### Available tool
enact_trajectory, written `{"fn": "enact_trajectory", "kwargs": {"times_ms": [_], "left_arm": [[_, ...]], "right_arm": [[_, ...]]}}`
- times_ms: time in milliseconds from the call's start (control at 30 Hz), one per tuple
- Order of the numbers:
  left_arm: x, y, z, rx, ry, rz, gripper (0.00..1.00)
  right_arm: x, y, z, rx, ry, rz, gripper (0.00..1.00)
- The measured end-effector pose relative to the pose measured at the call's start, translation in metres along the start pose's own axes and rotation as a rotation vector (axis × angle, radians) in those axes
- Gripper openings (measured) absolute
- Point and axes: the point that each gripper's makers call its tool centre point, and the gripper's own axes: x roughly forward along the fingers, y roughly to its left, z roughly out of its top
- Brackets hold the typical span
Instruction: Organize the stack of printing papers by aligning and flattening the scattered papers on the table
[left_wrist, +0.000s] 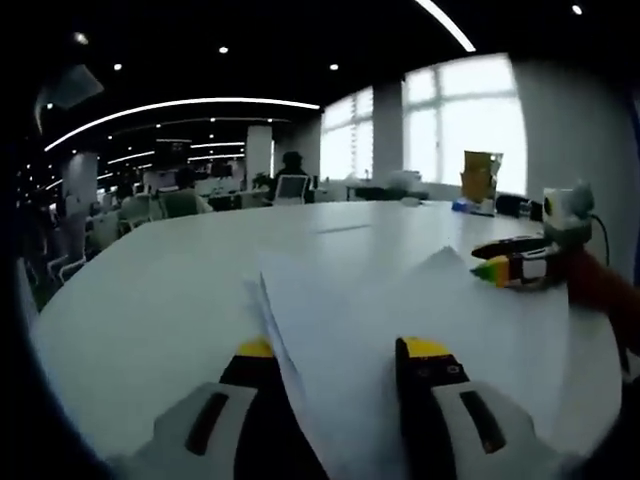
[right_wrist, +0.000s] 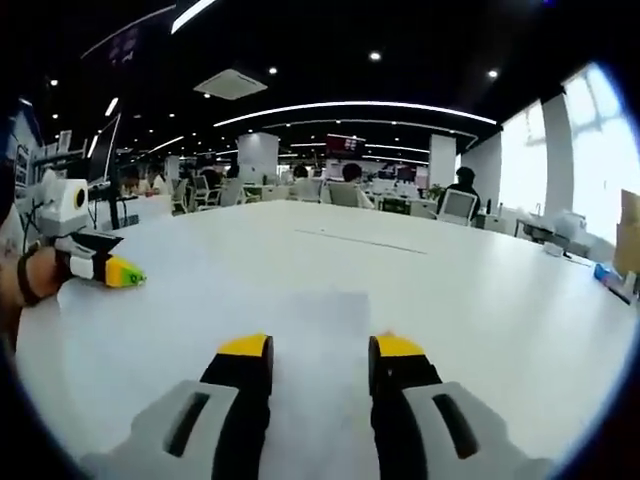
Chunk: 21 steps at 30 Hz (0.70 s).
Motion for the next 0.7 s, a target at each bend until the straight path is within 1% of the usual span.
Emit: {"fn": "enact_trajectory", "kwargs": {"times_ms": [167, 333, 433, 533, 633, 700], "left_arm": [[0.000, 0.000, 0.003, 0.016, -0.021, -0.001, 0.50], [0.000, 0.000, 0.005, 0.006, -0.036, -0.007, 0.52], [-0.001, 0.001, 0.006, 0.000, -0.042, -0.006, 0.54], [-0.001, 0.002, 0.008, -0.009, -0.051, -0.005, 0.57], [-0.002, 0.006, 0.011, -0.017, -0.069, 0.006, 0.62], [-0.003, 0.011, 0.015, -0.029, -0.092, 0.024, 0.66]], "right_arm": [[0.000, 0.001, 0.001, 0.009, -0.007, 0.003, 0.42], [-0.001, 0.000, 0.004, 0.014, -0.023, -0.001, 0.47], [-0.002, -0.001, 0.005, 0.034, -0.032, 0.002, 0.50], [-0.002, 0.000, 0.005, 0.042, -0.033, 0.006, 0.53], [-0.001, 0.001, 0.005, 0.043, -0.031, 0.010, 0.54], [-0.002, 0.002, 0.005, 0.050, -0.035, 0.014, 0.55]]}}
